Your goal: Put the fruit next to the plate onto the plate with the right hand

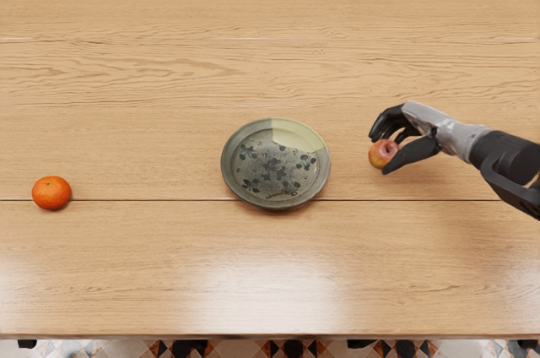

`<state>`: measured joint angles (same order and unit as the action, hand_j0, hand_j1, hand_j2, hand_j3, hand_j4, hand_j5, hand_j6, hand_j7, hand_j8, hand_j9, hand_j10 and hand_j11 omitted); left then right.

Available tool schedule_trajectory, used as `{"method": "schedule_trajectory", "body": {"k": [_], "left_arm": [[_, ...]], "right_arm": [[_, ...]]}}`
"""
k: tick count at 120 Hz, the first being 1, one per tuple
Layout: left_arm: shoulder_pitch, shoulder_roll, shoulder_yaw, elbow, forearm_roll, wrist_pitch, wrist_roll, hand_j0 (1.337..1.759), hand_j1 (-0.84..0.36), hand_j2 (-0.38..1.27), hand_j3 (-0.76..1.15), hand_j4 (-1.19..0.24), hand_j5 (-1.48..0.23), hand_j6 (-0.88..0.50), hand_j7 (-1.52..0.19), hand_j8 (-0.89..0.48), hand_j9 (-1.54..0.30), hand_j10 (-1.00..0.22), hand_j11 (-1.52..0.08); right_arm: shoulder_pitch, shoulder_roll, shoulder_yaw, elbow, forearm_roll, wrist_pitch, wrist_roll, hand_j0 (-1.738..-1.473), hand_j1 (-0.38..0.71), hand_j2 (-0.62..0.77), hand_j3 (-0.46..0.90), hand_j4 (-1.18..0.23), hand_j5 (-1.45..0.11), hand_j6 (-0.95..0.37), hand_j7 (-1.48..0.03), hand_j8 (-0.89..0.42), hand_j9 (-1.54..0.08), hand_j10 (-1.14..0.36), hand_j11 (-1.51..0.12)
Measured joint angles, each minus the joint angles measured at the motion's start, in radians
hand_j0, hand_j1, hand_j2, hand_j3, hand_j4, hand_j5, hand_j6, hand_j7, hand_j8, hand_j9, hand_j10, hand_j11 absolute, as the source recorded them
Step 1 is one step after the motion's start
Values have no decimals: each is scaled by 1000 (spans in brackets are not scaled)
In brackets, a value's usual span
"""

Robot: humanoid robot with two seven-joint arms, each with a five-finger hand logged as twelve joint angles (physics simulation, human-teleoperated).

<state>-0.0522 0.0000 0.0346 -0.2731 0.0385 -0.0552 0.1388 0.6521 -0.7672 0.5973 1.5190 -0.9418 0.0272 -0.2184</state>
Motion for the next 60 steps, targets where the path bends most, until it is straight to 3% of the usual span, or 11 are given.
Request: {"method": "schedule_trajectory", "body": {"k": [60], "left_arm": [[0, 0, 0, 0, 0, 0, 0, 1658, 349, 0, 0, 0, 0, 0, 0, 0, 0, 0, 0]], "right_arm": [[15, 169, 10, -3, -2, -17, -20, -1658, 328, 434, 1, -669, -940, -552, -900, -441, -930, -581, -936]]}}
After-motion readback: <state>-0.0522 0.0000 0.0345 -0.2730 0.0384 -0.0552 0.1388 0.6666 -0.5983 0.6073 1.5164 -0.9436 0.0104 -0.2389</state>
